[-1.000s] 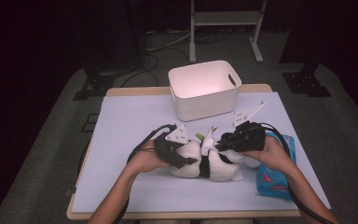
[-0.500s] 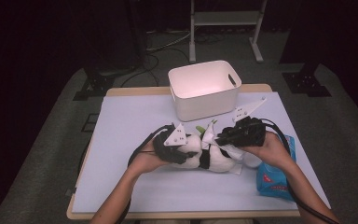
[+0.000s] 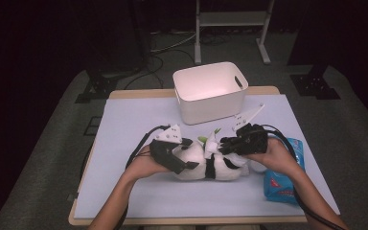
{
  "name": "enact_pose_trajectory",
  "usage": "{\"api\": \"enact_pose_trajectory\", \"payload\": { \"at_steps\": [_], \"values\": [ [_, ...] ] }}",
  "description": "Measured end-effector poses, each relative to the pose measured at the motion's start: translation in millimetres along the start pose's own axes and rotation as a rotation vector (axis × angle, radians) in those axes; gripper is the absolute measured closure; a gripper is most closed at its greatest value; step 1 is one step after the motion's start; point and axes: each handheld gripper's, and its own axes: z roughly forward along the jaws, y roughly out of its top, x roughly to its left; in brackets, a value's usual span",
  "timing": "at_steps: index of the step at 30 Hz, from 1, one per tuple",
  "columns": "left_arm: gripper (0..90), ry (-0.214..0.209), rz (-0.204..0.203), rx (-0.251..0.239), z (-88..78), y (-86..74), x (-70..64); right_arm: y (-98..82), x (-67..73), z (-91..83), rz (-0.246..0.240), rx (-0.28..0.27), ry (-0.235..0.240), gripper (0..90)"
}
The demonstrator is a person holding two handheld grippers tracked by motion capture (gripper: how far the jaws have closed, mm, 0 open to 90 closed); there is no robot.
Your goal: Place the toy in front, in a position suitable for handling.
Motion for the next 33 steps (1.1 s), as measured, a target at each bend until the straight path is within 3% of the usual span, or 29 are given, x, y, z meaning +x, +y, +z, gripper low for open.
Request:
{"api": "enact_pose_trajectory", "payload": {
  "at_steps": [3,8,12,15,19,22,27,30,33],
  "values": [
    [18.9,-0.008,-0.028,-0.004,-5.2,0.9,3.5,-5.1,3.1,-1.6,0.0,0.029,0.046,84.3],
    [18.2,-0.051,-0.067,0.065,4.6,-2.1,6.2,-6.6,6.7,-4.6,-0.009,0.047,0.1,84.0],
    [18.9,-0.065,-0.036,0.069,9.7,-7.3,0.4,4.2,9.7,-4.2,-0.028,0.006,0.108,83.6],
    [20.6,-0.058,0.021,0.075,9.9,-7.2,-6.2,15.6,9.0,-3.2,-0.036,-0.044,0.092,83.6],
    [20.7,-0.046,0.11,0.097,10.5,-6.2,-16.5,25.4,8.6,4.7,-0.06,0.015,0.026,83.2],
    [19.4,-0.065,0.096,0.093,7.0,-6.0,-15.5,20.0,6.4,9.0,-0.053,0.086,-0.008,83.3],
    [15.9,-0.097,0.021,0.057,1.2,-7.3,-10.0,1.6,5.7,6.0,-0.006,0.064,0.076,83.1],
    [15.9,-0.109,0.008,0.098,8.4,-9.8,-12.0,-5.0,8.9,2.8,0.001,0.079,0.121,82.6],
    [15.9,-0.133,0.019,0.128,19.1,-12.6,-16.6,-7.4,11.9,0.7,-0.008,0.088,0.103,82.0]
  ]
}}
